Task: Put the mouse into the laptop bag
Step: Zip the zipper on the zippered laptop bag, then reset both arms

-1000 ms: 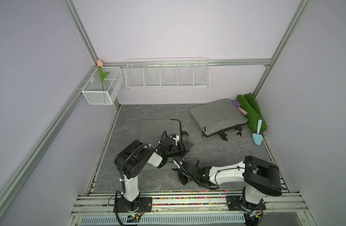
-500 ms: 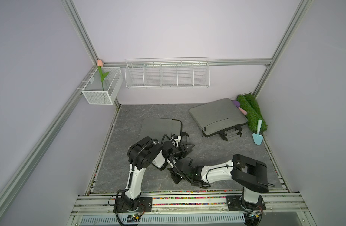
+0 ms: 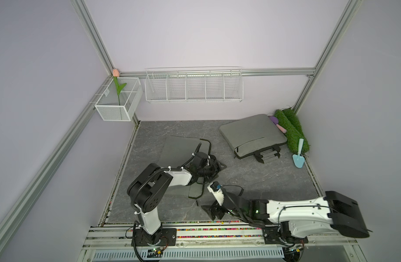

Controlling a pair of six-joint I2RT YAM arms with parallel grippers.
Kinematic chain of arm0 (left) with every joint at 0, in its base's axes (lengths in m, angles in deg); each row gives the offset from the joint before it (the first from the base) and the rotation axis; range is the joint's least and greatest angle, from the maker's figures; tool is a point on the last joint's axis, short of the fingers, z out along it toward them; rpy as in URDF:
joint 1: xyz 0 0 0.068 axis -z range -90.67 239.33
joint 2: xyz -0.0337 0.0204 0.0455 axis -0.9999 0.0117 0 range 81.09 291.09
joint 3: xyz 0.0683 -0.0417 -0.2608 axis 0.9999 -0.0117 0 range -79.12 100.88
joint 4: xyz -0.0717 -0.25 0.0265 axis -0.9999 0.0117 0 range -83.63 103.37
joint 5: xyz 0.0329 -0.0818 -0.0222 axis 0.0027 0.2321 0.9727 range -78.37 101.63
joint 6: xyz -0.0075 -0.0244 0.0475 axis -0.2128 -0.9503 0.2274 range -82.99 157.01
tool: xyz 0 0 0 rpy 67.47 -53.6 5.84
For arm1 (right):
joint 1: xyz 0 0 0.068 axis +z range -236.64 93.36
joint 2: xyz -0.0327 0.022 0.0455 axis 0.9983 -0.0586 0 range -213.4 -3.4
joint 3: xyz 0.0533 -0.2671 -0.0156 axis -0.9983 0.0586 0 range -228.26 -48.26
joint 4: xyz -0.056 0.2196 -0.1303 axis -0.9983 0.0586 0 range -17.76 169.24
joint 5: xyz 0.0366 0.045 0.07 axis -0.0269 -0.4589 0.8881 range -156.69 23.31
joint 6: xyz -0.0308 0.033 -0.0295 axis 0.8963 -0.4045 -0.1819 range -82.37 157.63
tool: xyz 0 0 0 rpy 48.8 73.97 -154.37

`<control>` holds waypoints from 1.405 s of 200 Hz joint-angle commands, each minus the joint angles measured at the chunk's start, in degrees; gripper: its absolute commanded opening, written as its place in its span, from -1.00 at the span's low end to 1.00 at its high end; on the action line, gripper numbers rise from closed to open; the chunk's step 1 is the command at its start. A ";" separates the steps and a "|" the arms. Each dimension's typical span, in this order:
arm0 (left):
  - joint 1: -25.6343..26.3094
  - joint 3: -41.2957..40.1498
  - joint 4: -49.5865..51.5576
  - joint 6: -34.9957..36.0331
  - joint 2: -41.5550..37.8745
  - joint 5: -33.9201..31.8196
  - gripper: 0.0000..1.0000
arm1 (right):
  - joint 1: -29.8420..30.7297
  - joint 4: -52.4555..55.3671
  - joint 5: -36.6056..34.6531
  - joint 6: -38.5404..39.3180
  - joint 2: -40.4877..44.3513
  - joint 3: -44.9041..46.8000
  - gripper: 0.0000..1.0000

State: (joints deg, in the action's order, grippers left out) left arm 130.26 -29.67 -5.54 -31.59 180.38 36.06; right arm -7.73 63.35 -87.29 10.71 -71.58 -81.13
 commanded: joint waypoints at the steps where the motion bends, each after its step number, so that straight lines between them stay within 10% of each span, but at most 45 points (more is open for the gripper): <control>1: -0.71 10.70 29.36 10.97 -10.29 -11.68 0.92 | -0.07 18.46 -14.68 -6.64 12.53 1.35 0.89; 33: -5.30 18.62 44.36 17.83 -23.56 -32.26 0.99 | -2.41 37.35 -37.26 -6.64 26.80 -7.85 0.78; 57: -13.46 15.38 41.56 29.23 -28.99 -39.95 0.96 | -8.73 16.36 -42.31 27.64 29.18 -4.78 0.78; 72: -18.09 9.85 36.21 38.00 -31.72 -44.92 0.24 | -22.64 13.15 -28.70 31.84 28.82 -2.29 0.78; 89: -22.25 1.61 29.42 43.96 -37.46 -56.02 0.22 | -41.19 8.98 -12.48 29.31 24.46 2.57 0.78; 115: -30.73 -16.34 11.38 55.08 -48.86 -53.01 0.54 | -61.76 -0.73 -2.77 25.21 12.12 7.88 0.78; 145: -34.33 -34.00 -15.65 60.25 -46.70 -52.20 0.84 | -64.80 -11.72 -5.29 29.14 5.95 10.94 0.78; 180: -34.36 -30.33 -26.50 60.33 -26.75 -55.57 0.96 | -70.67 -26.15 0.22 29.63 -2.66 13.99 0.78; 230: -40.27 -32.16 -51.11 63.47 -9.50 -39.78 0.98 | -77.66 -55.05 14.75 30.05 -22.62 15.55 0.78; 249: -40.06 -25.85 -31.93 62.99 -13.75 -38.17 0.98 | -78.32 -38.40 8.98 26.73 -18.76 10.41 0.78; 281: -39.65 -26.87 -36.42 64.41 -12.44 -37.96 0.98 | -76.71 -43.61 6.32 28.03 -19.80 12.07 0.78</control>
State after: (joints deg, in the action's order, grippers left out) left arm 90.48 -58.30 -43.28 31.01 169.01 -4.51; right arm -84.95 22.59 -79.62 38.95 -91.99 -68.14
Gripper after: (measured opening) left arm 0.989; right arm 0.890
